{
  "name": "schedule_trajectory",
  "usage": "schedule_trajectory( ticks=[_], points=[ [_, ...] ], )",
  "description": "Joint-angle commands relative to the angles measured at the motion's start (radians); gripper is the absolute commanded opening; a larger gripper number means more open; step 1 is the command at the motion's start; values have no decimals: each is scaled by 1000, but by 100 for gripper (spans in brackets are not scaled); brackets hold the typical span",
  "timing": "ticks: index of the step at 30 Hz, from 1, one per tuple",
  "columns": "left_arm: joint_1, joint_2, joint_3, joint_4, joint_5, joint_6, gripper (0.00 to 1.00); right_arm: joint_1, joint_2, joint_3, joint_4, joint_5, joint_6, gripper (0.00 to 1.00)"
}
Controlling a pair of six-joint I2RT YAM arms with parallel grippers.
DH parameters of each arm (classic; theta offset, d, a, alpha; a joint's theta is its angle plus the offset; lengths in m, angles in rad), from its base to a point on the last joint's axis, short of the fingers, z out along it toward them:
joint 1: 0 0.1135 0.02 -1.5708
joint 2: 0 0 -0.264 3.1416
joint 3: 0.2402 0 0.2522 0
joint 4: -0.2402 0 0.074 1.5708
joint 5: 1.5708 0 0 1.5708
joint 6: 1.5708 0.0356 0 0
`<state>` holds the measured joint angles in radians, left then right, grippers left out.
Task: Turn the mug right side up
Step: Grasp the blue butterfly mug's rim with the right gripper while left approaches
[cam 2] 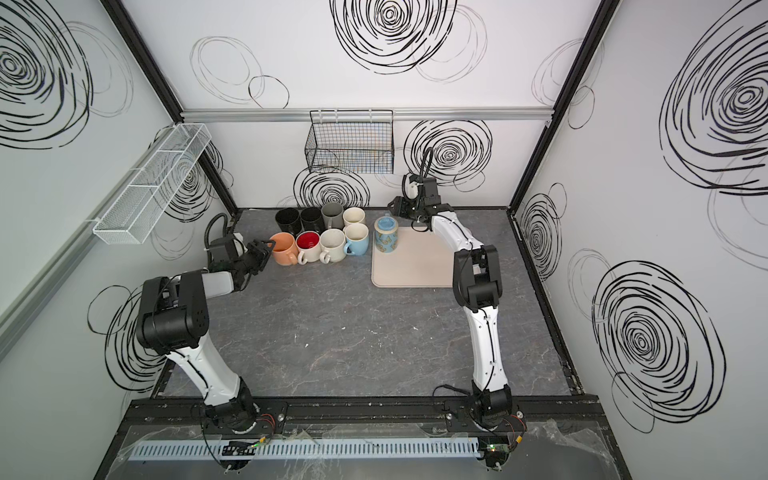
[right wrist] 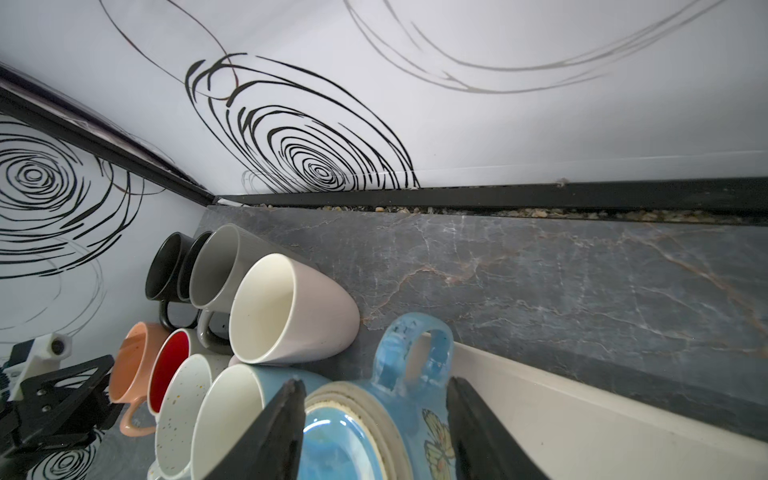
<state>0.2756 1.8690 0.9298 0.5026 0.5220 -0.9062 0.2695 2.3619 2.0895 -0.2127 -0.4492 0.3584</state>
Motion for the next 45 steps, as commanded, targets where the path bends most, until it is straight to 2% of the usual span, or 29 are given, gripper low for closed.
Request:
schedule_trajectory(
  ticks=[1,7,11,19,25,28,33,36,39,45],
  points=[
    [-10,-29,14,25,-9,10,57,-7,51,65,-42,-72,-35,58],
    [-6,-101,1,-69,-37,69,58,-15,97,97,-93,-129,-71,57],
    [-7,-163,-18,-122,-57,109,58,-18,81,73,-137,-159,-86,53],
    [-72,-309,-36,-257,-119,191,58,-34,-94,-216,-32,-124,-40,41],
    [-219,-393,-3,-331,-175,216,58,-33,-189,-353,-6,-132,15,36],
    [-343,-409,32,-362,-231,228,58,-27,-243,-425,-10,-119,59,36],
    [-624,-296,168,-410,-281,257,59,-19,-344,-550,31,-67,118,39],
    [-746,-198,268,-429,-304,260,59,-6,-397,-589,18,-68,131,40],
    [-822,-107,348,-437,-315,259,59,14,-460,-635,6,-67,124,43],
    [-890,15,445,-440,-313,247,59,-14,-528,-655,0,1,45,49]
  ],
)
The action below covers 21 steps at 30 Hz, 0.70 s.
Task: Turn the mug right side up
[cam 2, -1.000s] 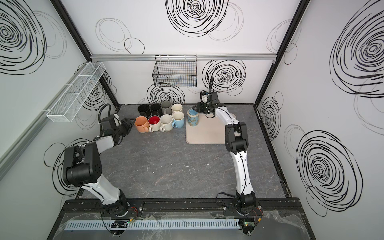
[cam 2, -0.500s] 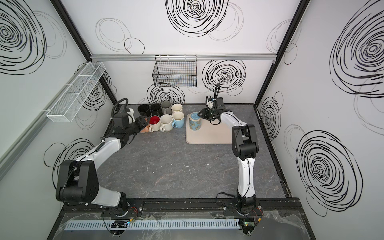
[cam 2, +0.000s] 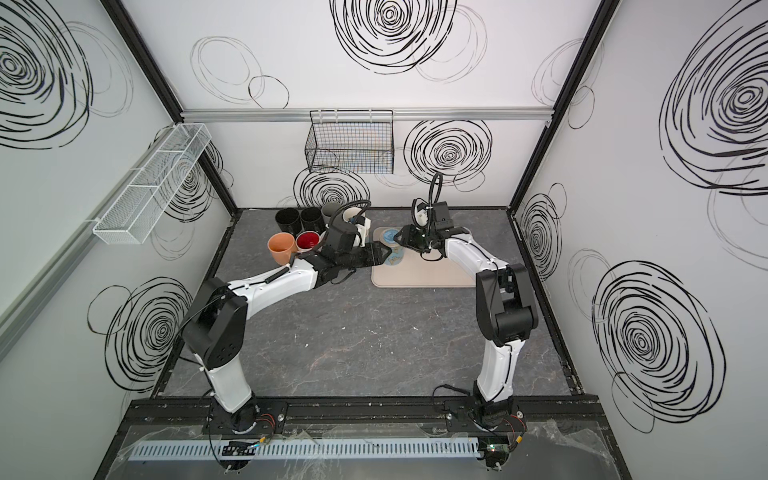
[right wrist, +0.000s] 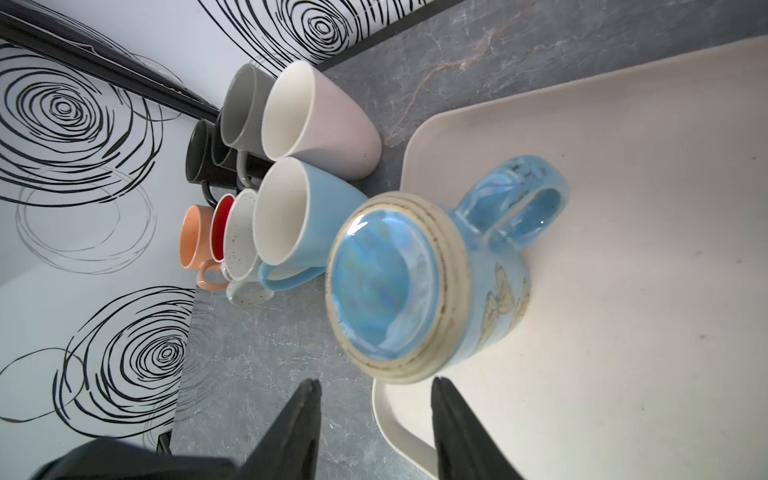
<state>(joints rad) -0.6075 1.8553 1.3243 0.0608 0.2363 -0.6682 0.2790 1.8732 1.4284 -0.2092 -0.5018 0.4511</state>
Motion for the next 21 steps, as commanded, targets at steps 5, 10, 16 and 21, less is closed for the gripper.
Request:
schedule_trajectory(
  ticks=[5,10,16,21],
  points=[
    [-32,100,106,-7,-36,-2,59,-71,104,168,-40,41,-111,48],
    [-32,142,123,11,-46,-19,58,-78,295,351,-44,21,-133,47],
    [-16,209,171,9,-33,-34,58,-80,497,627,-177,-28,-173,45],
    [6,231,170,39,-14,-50,58,-80,487,596,-229,-75,-203,36]
  ],
)
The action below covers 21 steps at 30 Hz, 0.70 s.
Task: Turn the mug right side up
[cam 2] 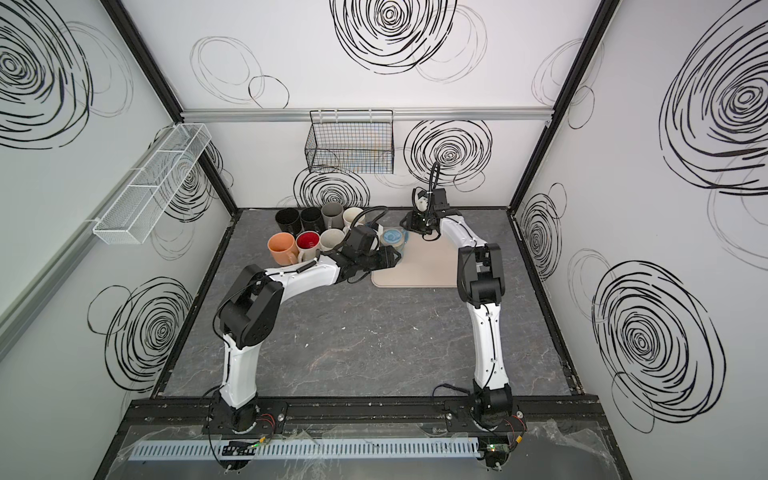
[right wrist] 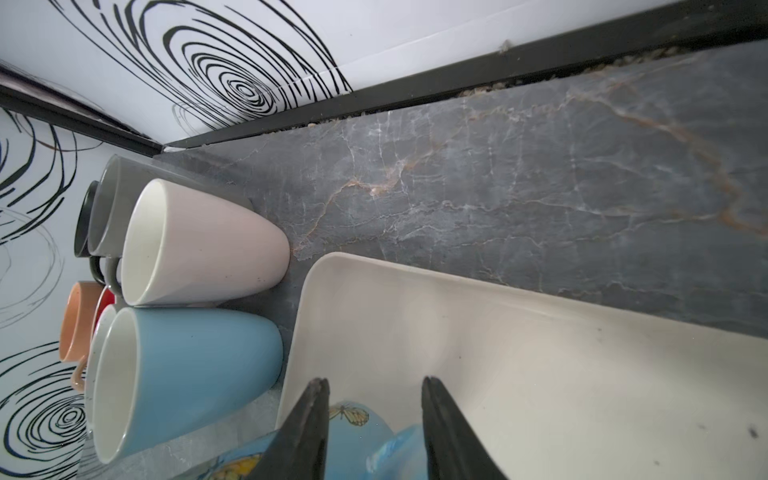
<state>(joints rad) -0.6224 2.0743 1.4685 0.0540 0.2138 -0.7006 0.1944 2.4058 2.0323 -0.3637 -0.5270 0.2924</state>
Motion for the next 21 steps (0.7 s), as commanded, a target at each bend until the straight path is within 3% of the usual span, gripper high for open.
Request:
schedule_trajectory(
  ticks=[1,10,15,21],
  points=[
    [27,14,22,54,13,-20,58,5,-71,-52,-61,-51,-52,33],
    [62,7,-38,140,63,-42,57,25,-353,-554,155,-9,-11,29],
    [67,-6,-64,164,82,-45,57,69,-463,-630,90,85,-63,30],
    [85,-99,-154,192,81,-28,57,115,-596,-625,-41,323,-131,41]
  ],
)
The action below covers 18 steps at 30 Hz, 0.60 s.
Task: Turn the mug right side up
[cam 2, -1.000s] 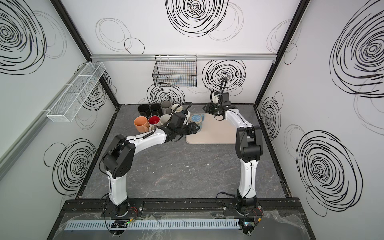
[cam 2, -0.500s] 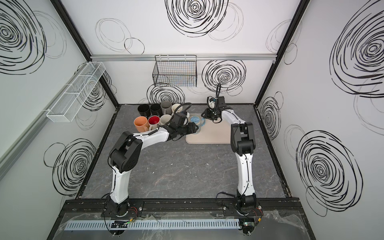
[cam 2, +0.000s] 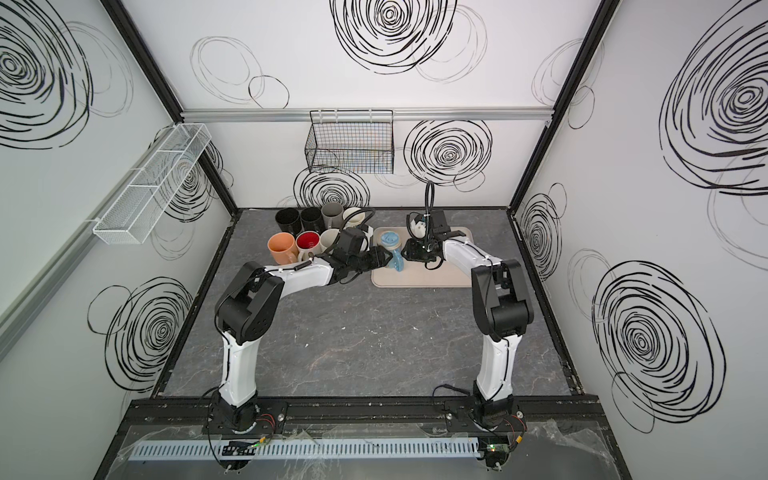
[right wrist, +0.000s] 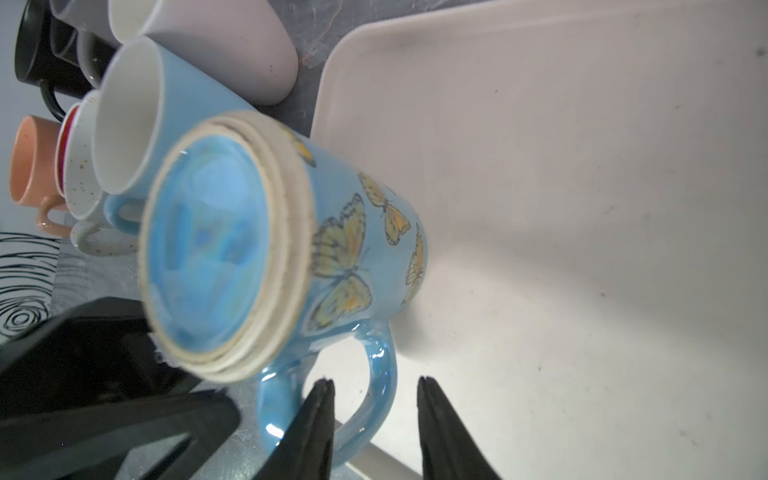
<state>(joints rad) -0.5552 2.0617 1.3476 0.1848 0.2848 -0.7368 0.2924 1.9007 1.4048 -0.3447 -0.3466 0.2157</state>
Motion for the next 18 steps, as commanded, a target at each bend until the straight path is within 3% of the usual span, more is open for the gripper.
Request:
schedule_trajectory(
  ticks=[1,7,18],
  points=[
    [21,-110,-53,65,8,15,57,27,-115,-8,-59,169,-76,43],
    [44,-239,-180,87,-12,33,58,109,-144,14,-115,209,-157,53],
    [93,-385,-387,157,-1,18,58,147,34,190,-270,237,-119,58]
  ],
)
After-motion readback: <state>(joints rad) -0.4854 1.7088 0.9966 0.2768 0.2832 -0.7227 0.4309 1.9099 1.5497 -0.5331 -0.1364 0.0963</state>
